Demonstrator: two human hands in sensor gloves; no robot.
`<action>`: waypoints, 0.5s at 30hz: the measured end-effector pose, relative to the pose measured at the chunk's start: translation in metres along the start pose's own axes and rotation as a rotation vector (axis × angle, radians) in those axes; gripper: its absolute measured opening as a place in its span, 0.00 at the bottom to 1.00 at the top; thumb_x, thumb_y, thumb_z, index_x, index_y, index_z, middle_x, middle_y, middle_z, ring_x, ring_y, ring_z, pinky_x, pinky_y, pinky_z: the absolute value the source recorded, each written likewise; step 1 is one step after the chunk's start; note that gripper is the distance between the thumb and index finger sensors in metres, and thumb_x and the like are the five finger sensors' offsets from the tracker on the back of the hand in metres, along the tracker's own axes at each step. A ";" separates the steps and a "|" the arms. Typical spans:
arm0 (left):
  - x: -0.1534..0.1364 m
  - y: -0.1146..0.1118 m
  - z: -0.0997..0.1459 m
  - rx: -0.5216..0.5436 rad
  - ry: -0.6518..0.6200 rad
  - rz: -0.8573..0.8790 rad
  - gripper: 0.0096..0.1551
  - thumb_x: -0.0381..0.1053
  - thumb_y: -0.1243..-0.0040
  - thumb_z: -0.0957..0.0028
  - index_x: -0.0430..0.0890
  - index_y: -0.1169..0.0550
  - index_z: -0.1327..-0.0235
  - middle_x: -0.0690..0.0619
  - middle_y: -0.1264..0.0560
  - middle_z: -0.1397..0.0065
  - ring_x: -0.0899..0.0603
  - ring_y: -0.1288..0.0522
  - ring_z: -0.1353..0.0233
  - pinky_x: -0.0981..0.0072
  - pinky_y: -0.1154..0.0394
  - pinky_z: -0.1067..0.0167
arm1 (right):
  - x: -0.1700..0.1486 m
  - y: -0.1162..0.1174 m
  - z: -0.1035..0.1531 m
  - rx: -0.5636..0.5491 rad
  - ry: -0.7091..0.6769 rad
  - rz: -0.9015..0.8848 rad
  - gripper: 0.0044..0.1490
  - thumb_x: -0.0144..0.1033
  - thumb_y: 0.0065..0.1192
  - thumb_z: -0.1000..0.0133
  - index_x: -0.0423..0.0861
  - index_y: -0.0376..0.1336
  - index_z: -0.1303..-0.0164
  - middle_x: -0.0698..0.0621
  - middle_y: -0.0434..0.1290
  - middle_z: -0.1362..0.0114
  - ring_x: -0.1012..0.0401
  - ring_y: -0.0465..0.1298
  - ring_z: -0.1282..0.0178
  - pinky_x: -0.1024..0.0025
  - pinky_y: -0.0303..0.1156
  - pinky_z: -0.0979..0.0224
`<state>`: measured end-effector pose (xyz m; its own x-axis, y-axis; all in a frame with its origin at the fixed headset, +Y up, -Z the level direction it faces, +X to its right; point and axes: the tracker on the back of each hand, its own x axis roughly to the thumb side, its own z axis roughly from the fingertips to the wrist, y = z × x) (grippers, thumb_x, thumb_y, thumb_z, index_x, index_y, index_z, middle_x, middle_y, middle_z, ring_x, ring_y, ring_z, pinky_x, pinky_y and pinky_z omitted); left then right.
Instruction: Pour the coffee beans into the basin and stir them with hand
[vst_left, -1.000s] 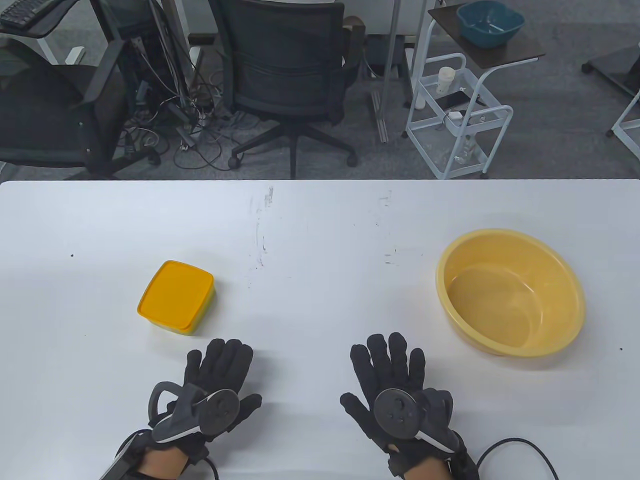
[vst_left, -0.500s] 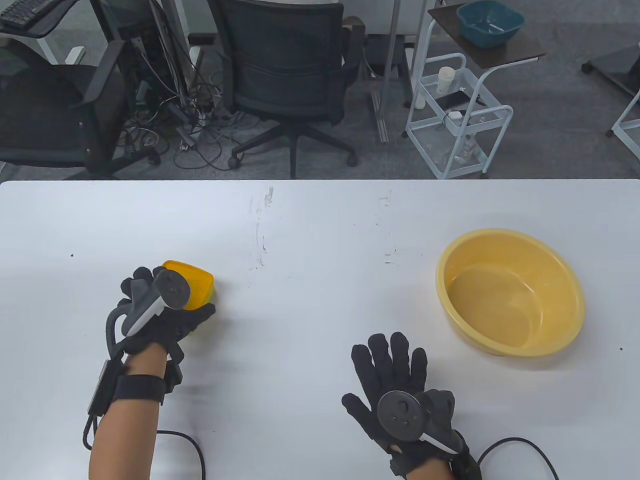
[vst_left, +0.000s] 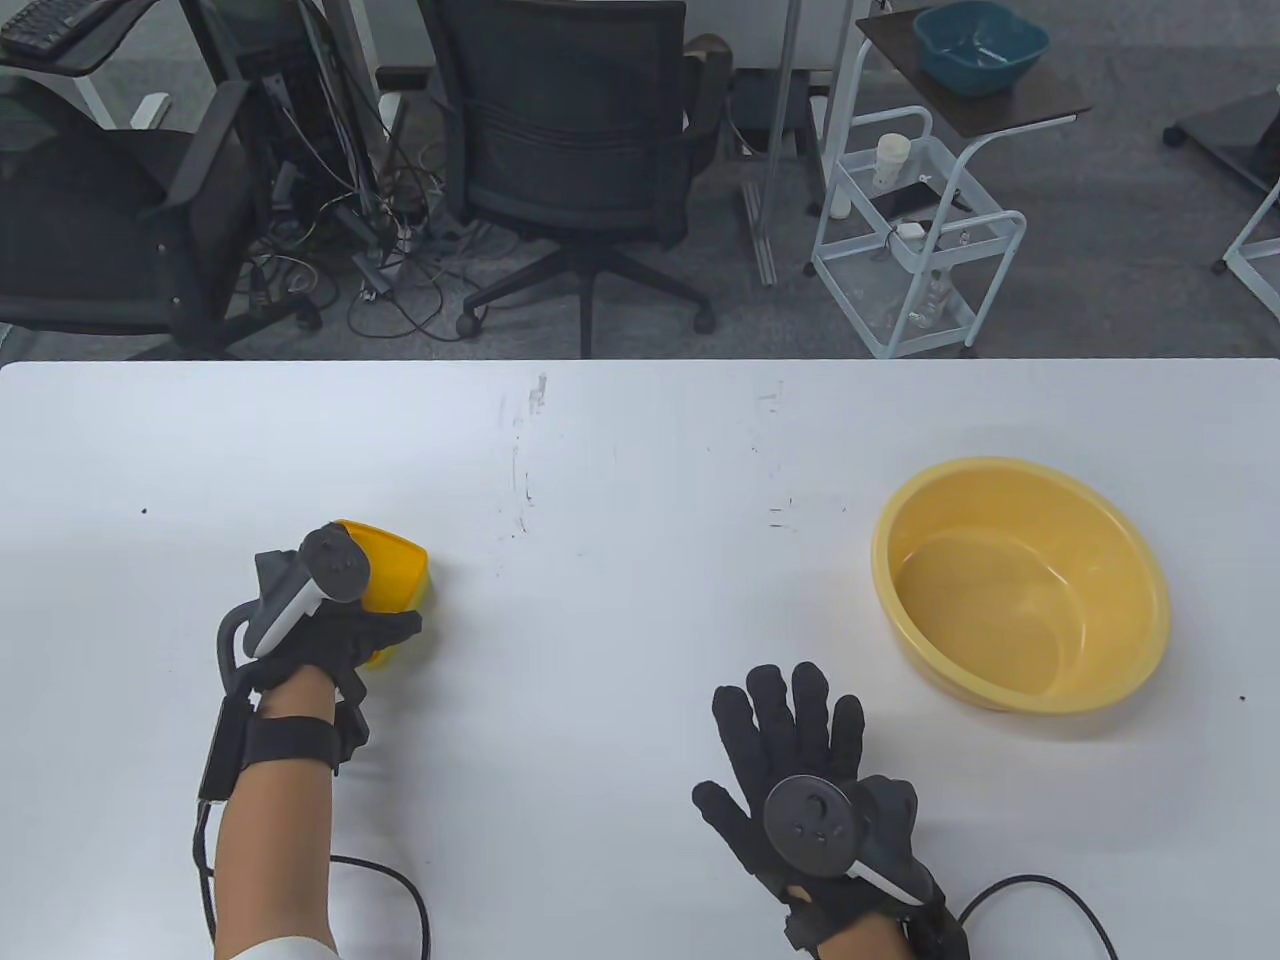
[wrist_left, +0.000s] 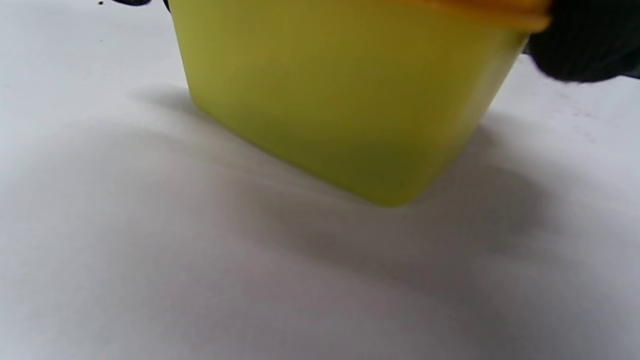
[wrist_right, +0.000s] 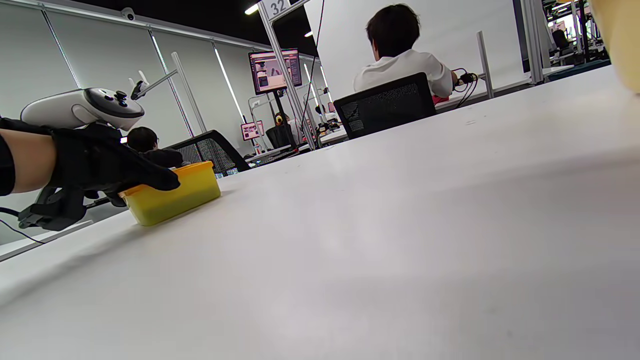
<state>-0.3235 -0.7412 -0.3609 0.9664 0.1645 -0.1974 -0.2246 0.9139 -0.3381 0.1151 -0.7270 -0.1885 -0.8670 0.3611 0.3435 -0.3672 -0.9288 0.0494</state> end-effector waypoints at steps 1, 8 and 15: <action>0.006 0.000 0.005 0.013 -0.050 -0.017 0.76 0.79 0.39 0.61 0.49 0.68 0.22 0.21 0.63 0.20 0.18 0.48 0.22 0.21 0.48 0.29 | 0.000 0.000 0.000 0.002 -0.001 -0.001 0.52 0.69 0.36 0.45 0.50 0.35 0.16 0.47 0.28 0.16 0.47 0.16 0.22 0.42 0.15 0.31; 0.099 -0.010 0.079 -0.001 -0.678 -0.137 0.75 0.78 0.39 0.63 0.50 0.67 0.22 0.23 0.63 0.18 0.20 0.48 0.19 0.23 0.48 0.27 | -0.001 0.000 0.000 0.000 0.009 -0.003 0.52 0.69 0.35 0.45 0.50 0.35 0.16 0.47 0.28 0.16 0.47 0.16 0.22 0.42 0.15 0.31; 0.166 -0.056 0.133 -0.078 -0.919 -0.293 0.75 0.79 0.39 0.63 0.51 0.68 0.22 0.25 0.62 0.16 0.20 0.47 0.19 0.23 0.47 0.26 | -0.009 -0.005 0.003 -0.021 0.030 -0.032 0.52 0.68 0.35 0.45 0.50 0.35 0.17 0.47 0.28 0.16 0.47 0.16 0.21 0.42 0.15 0.31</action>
<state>-0.1337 -0.7162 -0.2524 0.6981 0.1906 0.6902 0.0649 0.9431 -0.3261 0.1256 -0.7260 -0.1893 -0.8642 0.3931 0.3142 -0.4015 -0.9150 0.0405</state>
